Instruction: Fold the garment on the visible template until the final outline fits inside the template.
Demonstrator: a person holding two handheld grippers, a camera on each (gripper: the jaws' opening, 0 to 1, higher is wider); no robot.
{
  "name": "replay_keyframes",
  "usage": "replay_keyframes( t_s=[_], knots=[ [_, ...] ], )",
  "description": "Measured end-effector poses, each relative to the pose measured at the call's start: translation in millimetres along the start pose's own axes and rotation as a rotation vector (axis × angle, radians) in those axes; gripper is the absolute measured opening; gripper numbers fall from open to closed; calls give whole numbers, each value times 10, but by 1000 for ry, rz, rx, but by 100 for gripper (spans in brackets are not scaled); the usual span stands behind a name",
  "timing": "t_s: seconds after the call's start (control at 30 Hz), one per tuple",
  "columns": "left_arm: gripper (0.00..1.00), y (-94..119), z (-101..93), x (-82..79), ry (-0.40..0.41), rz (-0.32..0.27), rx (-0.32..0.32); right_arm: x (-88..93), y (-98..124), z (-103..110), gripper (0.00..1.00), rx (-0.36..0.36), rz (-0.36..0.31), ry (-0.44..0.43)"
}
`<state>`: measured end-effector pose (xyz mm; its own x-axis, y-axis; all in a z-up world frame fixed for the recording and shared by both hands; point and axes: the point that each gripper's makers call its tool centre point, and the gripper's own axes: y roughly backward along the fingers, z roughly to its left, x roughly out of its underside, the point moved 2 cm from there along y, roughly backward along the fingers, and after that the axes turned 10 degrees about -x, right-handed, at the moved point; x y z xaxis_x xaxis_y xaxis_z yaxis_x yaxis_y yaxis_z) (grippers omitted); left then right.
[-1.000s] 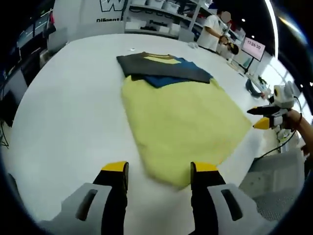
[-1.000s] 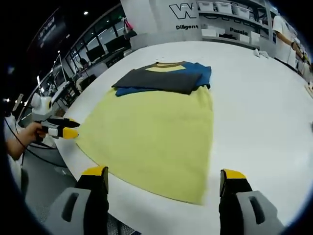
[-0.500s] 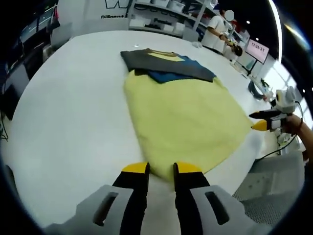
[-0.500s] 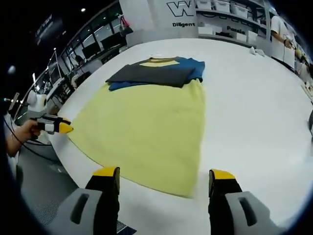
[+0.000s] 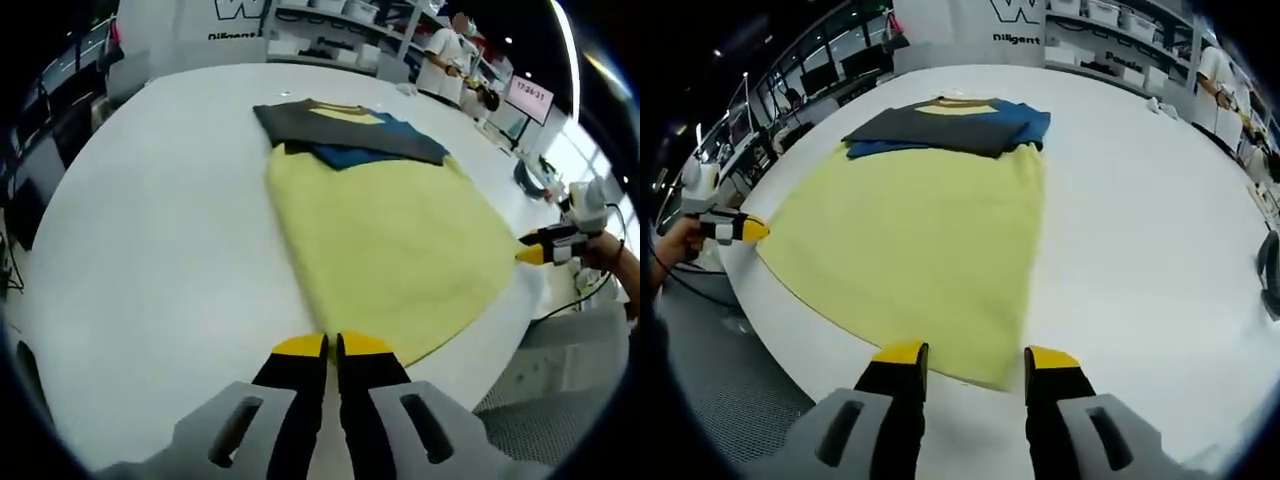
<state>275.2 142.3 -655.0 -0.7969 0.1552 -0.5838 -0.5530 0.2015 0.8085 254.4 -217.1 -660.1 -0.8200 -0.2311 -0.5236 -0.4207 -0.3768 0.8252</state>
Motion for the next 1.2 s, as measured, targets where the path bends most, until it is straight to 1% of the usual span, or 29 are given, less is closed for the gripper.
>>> replay_keyframes(
  t_s=[0.2,0.3,0.5,0.83,1.0,1.2],
  knots=[
    [4,38,86,54,7,11,-16,28,7,17,7,4,24,10],
    [4,66,96,89,2,17,-18,46,4,40,1,-5,33,12],
    [4,104,114,173,5,33,-18,71,0,109,0,-22,43,20],
    [4,191,123,258,-7,51,-19,121,39,200,0,-32,75,44],
    [4,235,120,317,-7,74,-13,164,83,229,0,-45,93,28],
    [4,294,102,431,-15,103,-5,204,142,275,0,-67,113,29]
  ],
)
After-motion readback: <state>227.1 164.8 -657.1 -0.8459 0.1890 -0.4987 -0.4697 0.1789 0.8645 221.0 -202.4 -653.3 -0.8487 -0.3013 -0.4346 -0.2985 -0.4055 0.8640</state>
